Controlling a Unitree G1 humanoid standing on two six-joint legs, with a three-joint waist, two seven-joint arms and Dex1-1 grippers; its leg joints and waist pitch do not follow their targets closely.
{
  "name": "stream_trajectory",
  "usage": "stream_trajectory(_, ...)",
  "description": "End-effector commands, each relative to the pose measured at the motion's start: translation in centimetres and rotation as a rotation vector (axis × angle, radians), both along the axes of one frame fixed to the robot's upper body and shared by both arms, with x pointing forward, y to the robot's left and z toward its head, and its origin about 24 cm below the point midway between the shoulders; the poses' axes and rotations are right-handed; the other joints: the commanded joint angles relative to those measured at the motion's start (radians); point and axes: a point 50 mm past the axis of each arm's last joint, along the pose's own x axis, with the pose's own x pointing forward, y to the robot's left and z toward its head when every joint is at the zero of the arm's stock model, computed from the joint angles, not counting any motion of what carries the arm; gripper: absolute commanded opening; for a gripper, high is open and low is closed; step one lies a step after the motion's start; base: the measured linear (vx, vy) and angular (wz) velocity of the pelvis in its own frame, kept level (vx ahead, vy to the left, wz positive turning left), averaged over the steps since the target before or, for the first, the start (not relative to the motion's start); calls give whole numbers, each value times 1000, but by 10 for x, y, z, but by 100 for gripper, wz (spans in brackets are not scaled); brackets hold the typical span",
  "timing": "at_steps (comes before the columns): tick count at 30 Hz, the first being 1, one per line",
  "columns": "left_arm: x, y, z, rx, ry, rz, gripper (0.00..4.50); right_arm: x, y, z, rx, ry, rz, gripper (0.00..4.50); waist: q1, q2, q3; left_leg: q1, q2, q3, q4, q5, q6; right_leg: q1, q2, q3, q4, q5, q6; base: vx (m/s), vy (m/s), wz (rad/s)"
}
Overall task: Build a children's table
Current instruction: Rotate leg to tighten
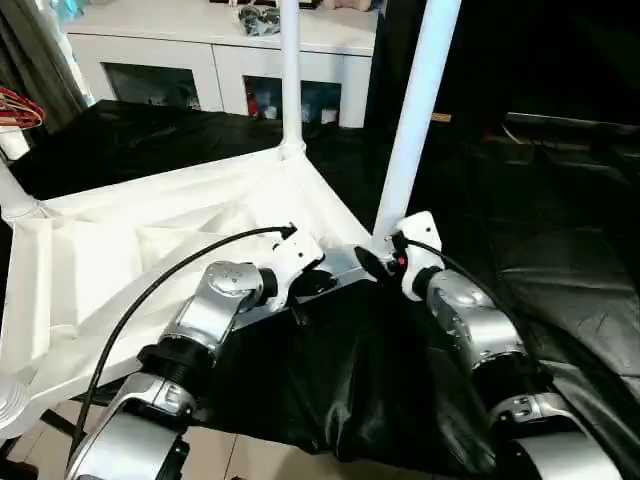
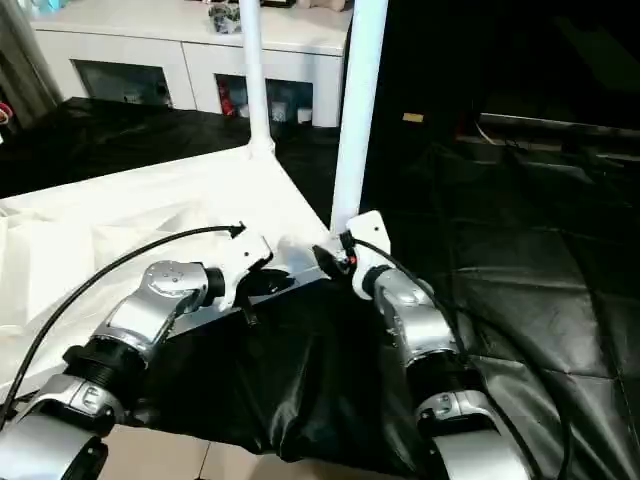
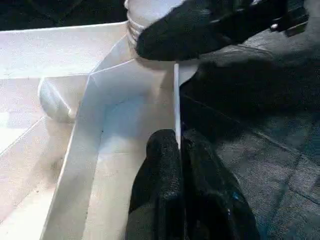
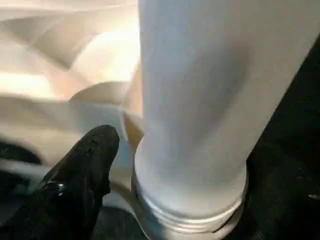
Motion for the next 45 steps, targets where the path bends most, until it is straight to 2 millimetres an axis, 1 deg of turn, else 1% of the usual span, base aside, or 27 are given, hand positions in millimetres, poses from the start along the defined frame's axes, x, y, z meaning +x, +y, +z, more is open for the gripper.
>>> stream_trajectory(1, -6, -20, 14, -104, -48, -139, 0, -9, 24, 2, 18, 0, 209, 394, 0, -7, -60, 11, 39, -22, -75, -283, 27, 38, -62, 39, -88, -314, -208, 0, 0, 0)
stream_trajectory(3, -10, -16, 16, -120, -30, -170, 0, -11, 17, 4, -9, -2, 273, 394, 2, -7, -61, 10, 40, -21, -73, -267, 33, 40, -64, 39, -86, -295, -218, 0, 0, 0)
stream_trajectory(5, -13, -10, 16, -117, -21, -206, 0, -15, 8, 6, -33, 0, 353, 394, 6, -4, -62, 16, 42, -17, -71, -260, 38, 36, -62, 41, -84, -272, -230, 0, 0, 0)
stream_trajectory(6, -14, -6, 16, -105, -18, -216, 0, -18, 4, 7, -42, 4, 398, 394, 7, -8, -63, 11, 41, -17, -70, -245, 46, 42, -60, 39, -79, -242, -237, 0, 0, 0)
stream_trajectory(7, -15, -2, 15, -89, -17, -232, 0, -21, 0, 8, -50, 8, 442, 394, 11, -6, -63, 9, 43, -18, -71, -221, 56, 45, -59, 39, -75, -210, -241, 0, 0, 0)
stream_trajectory(9, -16, 2, 15, -77, -12, -248, 0, -24, -4, 8, -52, 15, 485, 394, 12, -5, -65, 9, 44, -15, -69, -203, 65, 44, -58, 38, -70, -169, -257, 0, 0, 0)
stream_trajectory(10, -18, 7, 15, -77, 1, -269, 0, -28, -8, 9, -53, 31, 541, 394, 12, -9, -65, 9, 44, -14, -68, -202, 67, 45, -57, 37, -70, -168, -260, 0, 0, 0)
stream_trajectory(11, -19, 10, 16, -82, 9, -281, 0, -31, -10, 10, -55, 39, 570, 394, 17, -7, -64, 7, 46, -14, -68, -200, 72, 46, -59, 37, -67, -169, -264, 0, 0, 0)
stream_trajectory(13, -22, 15, 17, -85, 33, -300, 0, -36, -15, 11, -54, 68, 635, 362, 20, -7, -62, 9, 47, -14, -69, -212, 71, 46, -59, 36, -69, -194, -260, 0, 0, 0)
stream_trajectory(16, -26, 21, 19, -96, 58, -336, 0, -42, -18, 13, -50, 95, 701, 357, 23, -7, -58, 12, 48, -15, -73, -240, 50, 42, -60, 37, -76, -269, -244, 0, 0, 0)
stream_trajectory(17, -27, 23, 19, -99, 67, -348, 0, -44, -18, 14, -46, 101, 720, 329, 24, -7, -59, 12, 49, -15, -74, -243, 48, 42, -61, 38, -76, -273, -242, 0, 0, 0)
stream_trajectory(19, -30, 26, 20, -100, 84, -367, 0, -47, -18, 15, -41, 117, 755, 329, 26, -9, -58, 13, 48, -16, -74, -251, 42, 40, -62, 39, -77, -293, -234, 0, 0, 0)
stream_trajectory(22, -32, 29, 20, -101, 103, -381, 0, -51, -18, 15, -43, 139, 795, 294, 28, -8, -59, 13, 49, -16, -74, -236, 42, 39, -61, 39, -75, -279, -235, 0, 0, 0)
stream_trajectory(23, -32, 30, 20, -102, 108, -384, 0, -53, -17, 14, -42, 145, 804, 294, 27, -8, -59, 13, 49, -16, -74, -234, 41, 38, -60, 39, -75, -275, -236, 0, 0, 0)
stream_trajectory(24, -33, 30, 20, -102, 109, -385, 0, -54, -17, 14, -42, 148, 809, 287, 28, -4, -60, 14, 48, -16, -74, -235, 39, 38, -60, 39, -75, -269, -239, 0, 0, 0)
stream_trajectory(25, -33, 30, 20, -101, 107, -385, 0, -55, -16, 13, -41, 150, 812, 276, 27, -6, -60, 13, 48, -16, -74, -233, 38, 39, -59, 39, -75, -260, -240, 0, 0, 0)
stream_trajectory(30, -29, 26, 20, -105, 73, -343, 0, -58, -10, 9, -32, 145, 801, 270, 29, -5, -60, 14, 47, -16, -73, -235, 35, 39, -61, 40, -76, -261, -239, 0, 0, 0)
stream_trajectory(31, -27, 24, 19, -105, 59, -322, 0, -57, -8, 7, -25, 133, 772, 267, 28, -5, -59, 13, 47, -16, -74, -237, 32, 39, -61, 40, -77, -270, -235, 0, 0, 0)
stream_trajectory(33, -20, 18, 19, -105, 25, -251, 0, -46, -2, 0, -29, 90, 611, 267, 25, -7, -59, 13, 46, -17, -75, -246, 24, 36, -61, 40, -77, -284, -231, 0, 0, 0)
stream_trajectory(34, -15, 13, 19, -105, 4, -203, 0, -38, 1, -4, -30, 71, 492, 267, 18, -6, -57, 12, 42, -19, -76, -258, 9, 36, -62, 39, -82, -315, -223, 0, 0, 0)
stream_trajectory(35, -12, 9, 19, -109, -9, -169, 0, -32, 4, -7, -24, 74, 400, 267, 14, -9, -56, 13, 40, -20, -77, -267, 2, 35, -63, 38, -85, -342, -216, 0, 0, 0)
stream_trajectory(36, -10, 6, 19, -112, -16, -151, 0, -29, 5, -9, -18, 80, 350, 266, 8, -9, -55, 13, 38, -22, -78, -275, -7, 35, -63, 38, -86, -370, -210, 0, 0, 0)
stream_trajectory(37, -9, 4, 19, -114, -18, -142, 0, -28, 6, -10, -15, 85, 324, 266, 2, -10, -55, 16, 37, -25, -78, -294, -16, 35, -64, 36, -92, -422, -191, 0, 0, 0)
stream_trajectory(38, -6, 0, 19, -109, -34, -108, 0, -24, 11, -12, -5, 78, 255, 266, -1, -8, -56, 18, 38, -24, -76, -302, -12, 30, -63, 39, -95, -428, -185, 0, 0, 0)
stream_trajectory(39, -5, -2, 19, -108, -37, -101, 0, -23, 12, -12, -2, 77, 239, 266, -2, -8, -56, 18, 38, -25, -76, -305, -8, 31, -64, 39, -97, -434, -179, 0, 0, 0)
stream_trajectory(41, -1, -10, 18, -110, -51, -51, 0, -18, 20, -16, 23, 85, 126, 266, -2, -8, -57, 16, 37, -25, -77, -298, -5, 32, -62, 38, -97, -428, -171, 0, 0, 0)
stream_trajectory(45, 5, -29, 17, -116, -82, 31, 0, -11, 40, -19, 28, 84, -23, 266, -6, -4, -57, 16, 38, -23, -78, -294, -14, 28, -60, 40, -95, -386, -184, 0, 0, 0)
